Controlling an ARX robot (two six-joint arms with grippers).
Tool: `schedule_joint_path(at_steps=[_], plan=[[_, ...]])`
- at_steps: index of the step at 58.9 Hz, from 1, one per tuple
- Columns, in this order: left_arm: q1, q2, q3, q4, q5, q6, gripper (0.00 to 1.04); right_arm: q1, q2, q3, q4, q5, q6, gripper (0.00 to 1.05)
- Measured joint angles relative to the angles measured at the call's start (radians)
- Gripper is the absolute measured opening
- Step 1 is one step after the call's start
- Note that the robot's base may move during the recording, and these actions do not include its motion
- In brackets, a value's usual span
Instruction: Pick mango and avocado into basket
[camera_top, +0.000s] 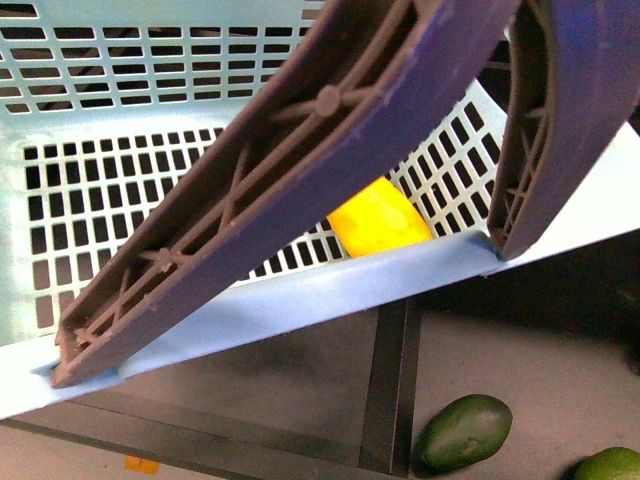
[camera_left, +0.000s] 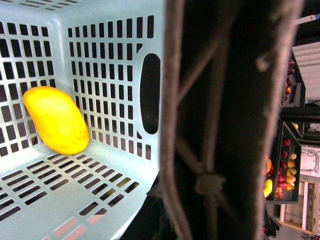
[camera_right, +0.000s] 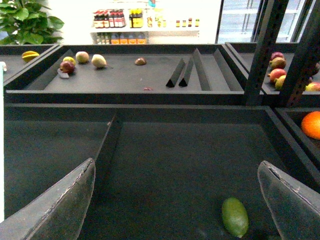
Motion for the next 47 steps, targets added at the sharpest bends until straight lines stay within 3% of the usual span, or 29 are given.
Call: schedule_joint_path(at_steps=[4,6,12,18,26,33,40,47], plan=[[-0.001,0.000,0.000,0.000,0.010,-0.004,0.04,0.000,0.000,0.000,0.000,0.000,0.000,0.96],[-0.002,0.000,0.000,0.000,0.013,-0.006,0.04,0.010,0.012,0.016,-0.056,0.053,0.038,0.96],[-0.007,0.000,0.000,0.000,0.020,-0.008,0.04,-0.001,0.087,0.168,-0.439,0.253,0.233,0.96],[-0.013,0.000,0.000,0.000,0.025,-0.010,0.04,-0.085,0.179,0.230,-0.610,0.229,0.364,0.96],[-0.013,0.000,0.000,0.000,0.026,-0.015,0.04,-0.274,0.411,0.238,-0.486,0.071,0.431,0.96],[-0.013,0.000,0.000,0.000,0.018,-0.012,0.04,-0.390,0.690,0.283,-0.327,-0.004,0.430,0.96],[-0.011,0.000,0.000,0.000,0.013,-0.011,0.04,-0.444,0.964,0.362,-0.220,-0.042,0.427,0.96],[-0.011,0.000,0.000,0.000,0.018,-0.011,0.04,-0.421,1.212,0.471,-0.148,-0.049,0.441,0.96]])
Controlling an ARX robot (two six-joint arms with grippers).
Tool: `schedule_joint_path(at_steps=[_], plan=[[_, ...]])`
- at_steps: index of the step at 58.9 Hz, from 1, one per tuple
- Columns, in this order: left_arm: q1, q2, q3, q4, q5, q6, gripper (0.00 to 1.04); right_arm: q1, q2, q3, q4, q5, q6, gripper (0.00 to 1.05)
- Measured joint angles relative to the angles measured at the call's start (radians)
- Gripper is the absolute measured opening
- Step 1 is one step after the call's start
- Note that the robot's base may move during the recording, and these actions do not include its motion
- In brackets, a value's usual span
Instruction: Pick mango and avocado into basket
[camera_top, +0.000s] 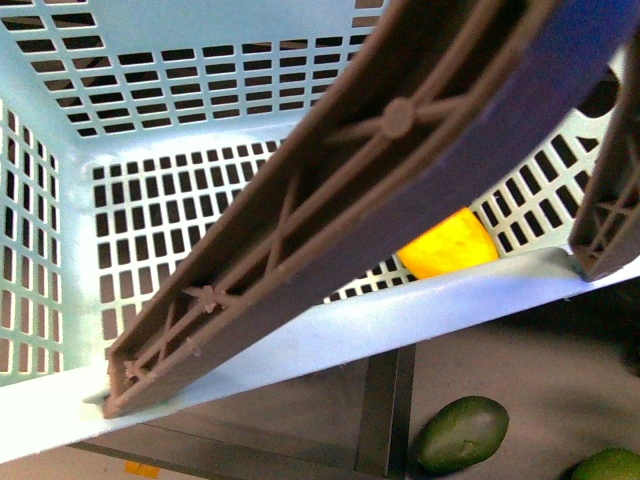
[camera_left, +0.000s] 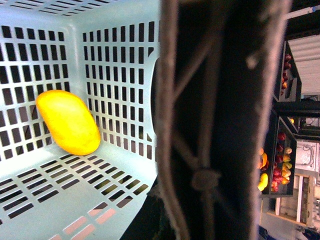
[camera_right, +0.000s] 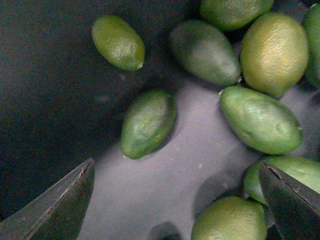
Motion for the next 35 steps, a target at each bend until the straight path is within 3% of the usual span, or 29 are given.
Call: schedule_joint_path(at_steps=[17,35], plan=[[0.000,0.000,0.000,0.000,-0.002,0.000,0.04,0.098,0.282,0.245,-0.022,0.024,0.078,0.96],[0.000,0.000,0.000,0.000,0.002,0.000,0.04,0.115,0.385,0.269,-0.033,0.045,0.192,0.96]])
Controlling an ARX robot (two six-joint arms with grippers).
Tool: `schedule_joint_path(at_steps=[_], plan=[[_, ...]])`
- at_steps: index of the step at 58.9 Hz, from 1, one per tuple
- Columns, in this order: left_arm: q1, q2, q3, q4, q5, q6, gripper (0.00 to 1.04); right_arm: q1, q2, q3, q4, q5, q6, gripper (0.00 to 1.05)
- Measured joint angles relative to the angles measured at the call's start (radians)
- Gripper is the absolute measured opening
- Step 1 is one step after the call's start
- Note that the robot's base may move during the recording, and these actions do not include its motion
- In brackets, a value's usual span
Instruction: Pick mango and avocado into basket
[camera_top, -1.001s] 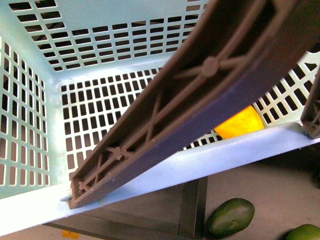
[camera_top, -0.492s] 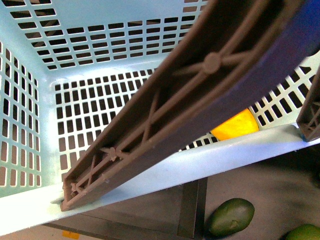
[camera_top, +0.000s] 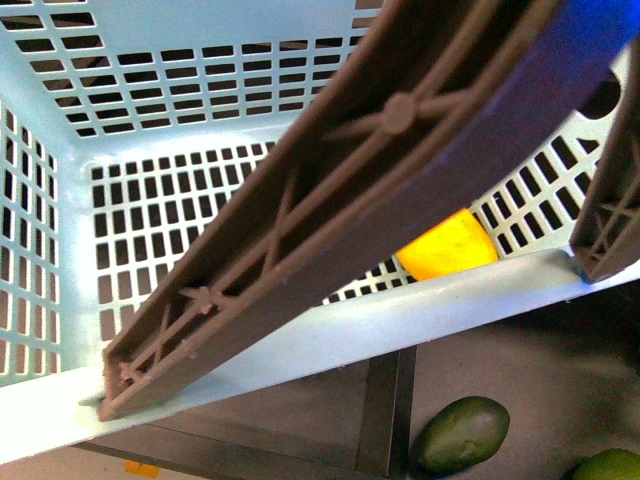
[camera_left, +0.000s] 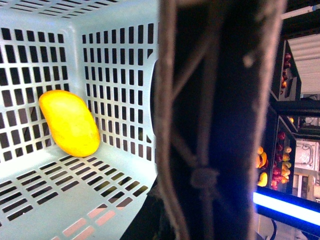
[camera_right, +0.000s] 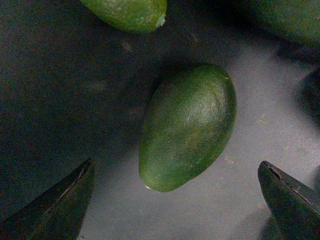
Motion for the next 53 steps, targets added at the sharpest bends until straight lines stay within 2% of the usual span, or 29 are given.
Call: schedule_joint_path(at_steps=[25,53], plan=[[0.000,0.000,0.000,0.000,-0.003,0.000,0.04,0.003,0.067,0.060,0.017,-0.003,0.050,0.96],[0.000,0.000,0.000,0.000,0.000,0.000,0.04,0.011,0.135,0.177,-0.042,0.007,0.054,0.96]])
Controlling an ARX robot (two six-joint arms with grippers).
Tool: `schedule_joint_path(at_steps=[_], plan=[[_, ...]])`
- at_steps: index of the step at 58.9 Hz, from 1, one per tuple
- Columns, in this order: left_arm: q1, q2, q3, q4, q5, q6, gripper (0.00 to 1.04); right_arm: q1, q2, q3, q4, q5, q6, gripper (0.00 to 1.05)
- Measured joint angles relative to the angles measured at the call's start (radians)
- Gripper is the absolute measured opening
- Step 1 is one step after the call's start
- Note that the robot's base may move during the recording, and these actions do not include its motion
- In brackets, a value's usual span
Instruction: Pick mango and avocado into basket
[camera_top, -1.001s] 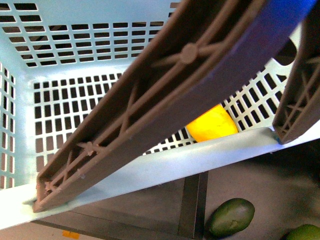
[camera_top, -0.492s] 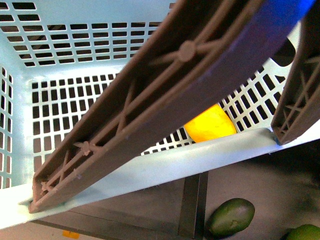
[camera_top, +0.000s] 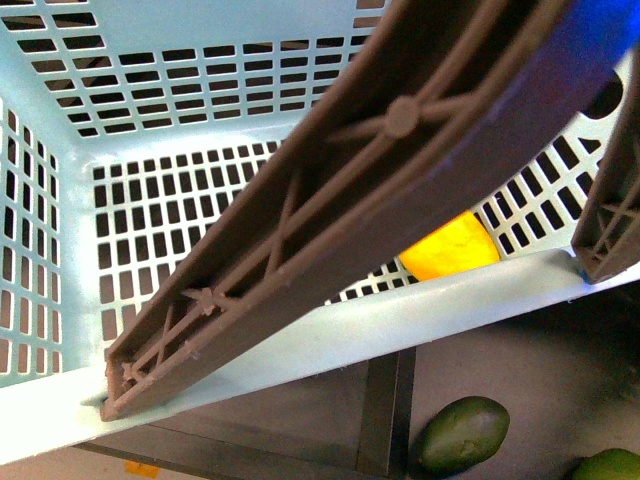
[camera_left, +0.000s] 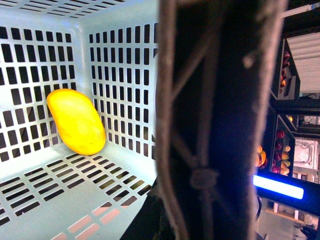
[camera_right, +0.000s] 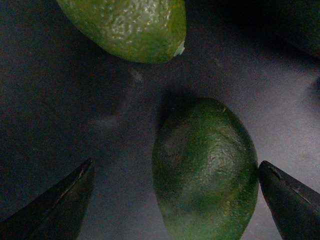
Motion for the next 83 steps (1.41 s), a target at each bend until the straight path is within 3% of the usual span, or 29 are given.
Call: schedule_joint_path(at_steps=[71,77,83], plan=[[0.000,0.000,0.000,0.000,-0.003,0.000,0.04,0.029,0.114,0.079,-0.033,0.001,-0.002,0.96],[0.000,0.000,0.000,0.000,-0.002,0.000,0.04,0.029,0.114,0.079,-0.033,0.002,-0.002,0.89],[0.000,0.000,0.000,0.000,-0.001,0.000,0.04,0.029,0.115,0.079,-0.033,0.008,-0.005,0.72]])
